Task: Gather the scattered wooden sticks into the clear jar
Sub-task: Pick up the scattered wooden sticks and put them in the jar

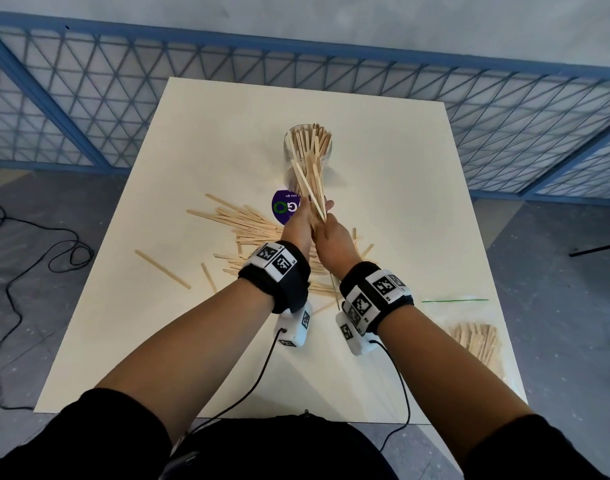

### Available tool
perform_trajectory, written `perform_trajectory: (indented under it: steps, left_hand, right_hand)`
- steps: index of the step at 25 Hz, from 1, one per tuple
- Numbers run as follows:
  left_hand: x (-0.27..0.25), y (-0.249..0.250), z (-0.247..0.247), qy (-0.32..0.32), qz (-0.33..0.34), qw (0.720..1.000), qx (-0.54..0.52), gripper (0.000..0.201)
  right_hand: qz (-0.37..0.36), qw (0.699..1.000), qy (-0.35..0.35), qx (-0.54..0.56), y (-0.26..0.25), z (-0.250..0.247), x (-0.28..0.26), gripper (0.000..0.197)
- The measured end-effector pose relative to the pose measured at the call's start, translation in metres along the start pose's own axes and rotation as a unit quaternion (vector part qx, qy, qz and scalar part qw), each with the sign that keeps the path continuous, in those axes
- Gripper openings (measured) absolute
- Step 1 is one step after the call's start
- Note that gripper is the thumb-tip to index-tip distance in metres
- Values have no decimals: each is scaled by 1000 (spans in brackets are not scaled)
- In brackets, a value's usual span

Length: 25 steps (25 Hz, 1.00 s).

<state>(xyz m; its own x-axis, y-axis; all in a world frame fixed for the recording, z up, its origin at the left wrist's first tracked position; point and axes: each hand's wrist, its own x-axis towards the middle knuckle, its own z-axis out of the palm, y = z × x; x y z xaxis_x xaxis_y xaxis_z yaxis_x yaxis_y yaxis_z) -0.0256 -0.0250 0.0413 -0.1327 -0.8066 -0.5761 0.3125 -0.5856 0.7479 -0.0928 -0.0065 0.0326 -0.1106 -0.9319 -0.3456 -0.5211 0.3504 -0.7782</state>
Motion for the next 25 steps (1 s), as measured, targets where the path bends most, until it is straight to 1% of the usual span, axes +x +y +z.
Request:
perform_trajectory:
  steps: [1,2,3,4,5,6,8,13,16,20,25]
  left_hand:
    - [2,3,-2,-23,-1,999,-25,47]
    - [4,6,-3,-39,12,998,-37,43]
    - [9,8,-5,-34,34,999,-19,33]
    - [13,10,-6,-12,59,998,9,22]
    - [16,10,-7,11,77,996,37,19]
    - [18,10,-8,31,78,995,56,23]
    - [24,9,-9,53,62,996,48,35]
    - [32,9,-16,83,59,994,-32,49]
    - [29,16,-21,79,52,991,-100,43]
    - [28,20,-30,52,13,992,-113,36]
    - [36,22,-37,71,30,984,-162,36]
  right_hand:
    - [-5,1000,-1,-15,1,-2,0,28]
    - [-12,999,-5,-35,2,-3,-1,26]
    - [-25,998,-10,-57,2,-3,-3,26]
    - [-34,996,-16,-80,2,-3,-6,26]
    - [-42,993,-24,-103,3,-3,-7,27]
    - [-47,991,-33,-125,2,-2,-9,30]
    - [-53,986,-52,-151,1,1,-11,34]
    - [-57,991,-76,-90,5,-3,-17,34]
    - [-45,991,-92,-82,6,-8,-17,42]
    - [-34,991,-99,-87,13,-6,-17,38]
    - [-36,991,-108,-76,14,-2,-16,36]
